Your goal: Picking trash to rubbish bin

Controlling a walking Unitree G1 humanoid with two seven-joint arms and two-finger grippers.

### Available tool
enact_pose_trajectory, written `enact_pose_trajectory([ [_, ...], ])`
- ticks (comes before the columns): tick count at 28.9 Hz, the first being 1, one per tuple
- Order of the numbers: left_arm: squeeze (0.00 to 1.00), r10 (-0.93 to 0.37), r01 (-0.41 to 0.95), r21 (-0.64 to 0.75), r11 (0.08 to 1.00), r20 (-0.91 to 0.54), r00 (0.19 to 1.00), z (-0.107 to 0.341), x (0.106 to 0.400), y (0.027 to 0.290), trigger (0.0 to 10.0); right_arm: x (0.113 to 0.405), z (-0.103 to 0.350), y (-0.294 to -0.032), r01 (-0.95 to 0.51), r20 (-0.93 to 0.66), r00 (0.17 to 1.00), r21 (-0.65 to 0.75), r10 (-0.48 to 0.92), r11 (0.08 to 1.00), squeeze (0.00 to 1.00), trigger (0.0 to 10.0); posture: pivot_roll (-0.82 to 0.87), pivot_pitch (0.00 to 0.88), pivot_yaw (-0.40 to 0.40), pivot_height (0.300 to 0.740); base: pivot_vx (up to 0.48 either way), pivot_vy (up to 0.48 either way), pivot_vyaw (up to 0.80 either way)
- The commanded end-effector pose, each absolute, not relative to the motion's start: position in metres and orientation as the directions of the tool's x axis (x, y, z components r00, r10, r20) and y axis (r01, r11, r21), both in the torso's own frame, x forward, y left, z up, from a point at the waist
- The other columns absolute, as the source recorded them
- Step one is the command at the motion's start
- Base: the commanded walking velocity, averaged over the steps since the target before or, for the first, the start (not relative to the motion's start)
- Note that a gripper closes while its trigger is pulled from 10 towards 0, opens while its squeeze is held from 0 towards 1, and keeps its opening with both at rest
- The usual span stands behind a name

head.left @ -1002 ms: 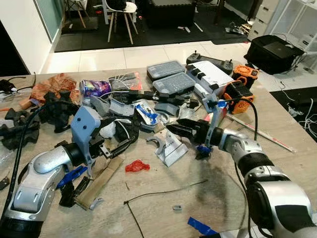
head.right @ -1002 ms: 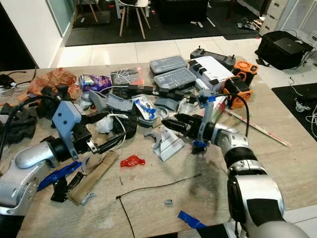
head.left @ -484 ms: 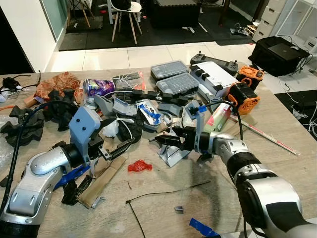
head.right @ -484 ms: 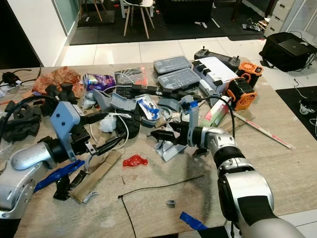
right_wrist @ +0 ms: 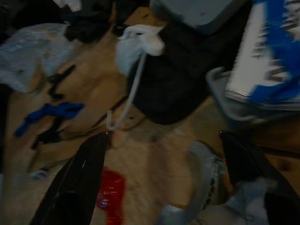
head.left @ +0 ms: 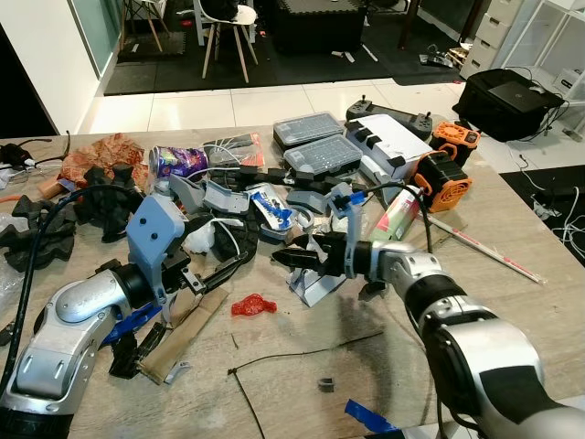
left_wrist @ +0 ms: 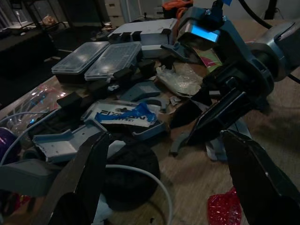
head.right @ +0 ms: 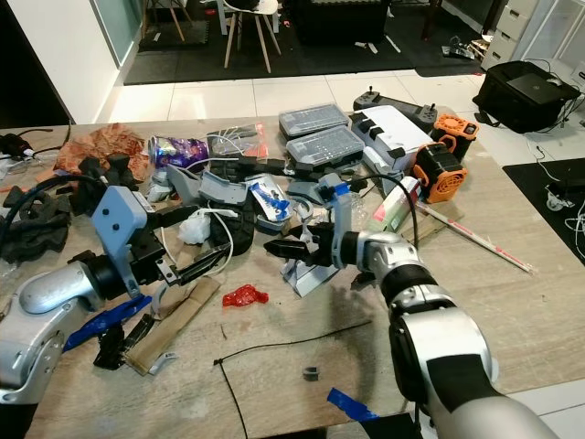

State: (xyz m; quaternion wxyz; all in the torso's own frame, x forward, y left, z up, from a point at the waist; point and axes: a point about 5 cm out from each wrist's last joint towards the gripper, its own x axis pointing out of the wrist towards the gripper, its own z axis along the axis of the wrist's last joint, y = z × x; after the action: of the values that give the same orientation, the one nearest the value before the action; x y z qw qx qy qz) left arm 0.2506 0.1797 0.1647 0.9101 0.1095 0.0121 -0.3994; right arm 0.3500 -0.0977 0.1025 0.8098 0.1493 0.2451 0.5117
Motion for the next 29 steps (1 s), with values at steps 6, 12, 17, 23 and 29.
enact_pose_trajectory([
  [6, 0.0, -0.711, 0.719, 0.211, 0.662, -0.127, 0.692, 0.167, 0.25, 0.183, 10.0, 0.357, 0.13, -0.067, -0.781, -0.142, 0.291, 0.535, 0.946, 0.32, 0.0, 0.0, 0.13, 0.0, -0.04, 0.74, 0.0, 0.0, 0.0],
  [12, 0.0, -0.715, 0.723, 0.212, 0.658, -0.127, 0.688, 0.168, 0.252, 0.182, 10.0, 0.361, 0.147, -0.058, -0.831, -0.119, 0.231, 0.492, 0.966, 0.259, 0.0, 3.9, 0.13, 0.0, -0.034, 0.74, 0.0, 0.0, 0.0],
  [17, 0.0, -0.721, 0.728, 0.209, 0.653, -0.123, 0.682, 0.168, 0.251, 0.179, 10.0, 0.363, 0.164, -0.056, -0.883, -0.054, 0.181, 0.431, 0.982, 0.186, 0.0, 10.0, 0.13, 0.0, -0.03, 0.74, 0.0, 0.0, 0.0],
  [23, 0.0, -0.721, 0.724, 0.203, 0.659, -0.105, 0.685, 0.171, 0.253, 0.179, 10.0, 0.371, 0.197, -0.07, -0.934, 0.14, 0.209, 0.32, 0.968, 0.156, 0.0, 10.0, 0.12, 0.0, -0.027, 0.74, 0.0, 0.0, 0.0],
  [29, 0.0, -0.726, 0.726, 0.198, 0.659, -0.087, 0.682, 0.172, 0.255, 0.176, 10.0, 0.372, 0.211, -0.091, -0.951, 0.134, 0.215, 0.253, 0.967, 0.176, 0.0, 10.0, 0.1, 0.0, -0.031, 0.74, 0.0, 0.0, 0.0],
])
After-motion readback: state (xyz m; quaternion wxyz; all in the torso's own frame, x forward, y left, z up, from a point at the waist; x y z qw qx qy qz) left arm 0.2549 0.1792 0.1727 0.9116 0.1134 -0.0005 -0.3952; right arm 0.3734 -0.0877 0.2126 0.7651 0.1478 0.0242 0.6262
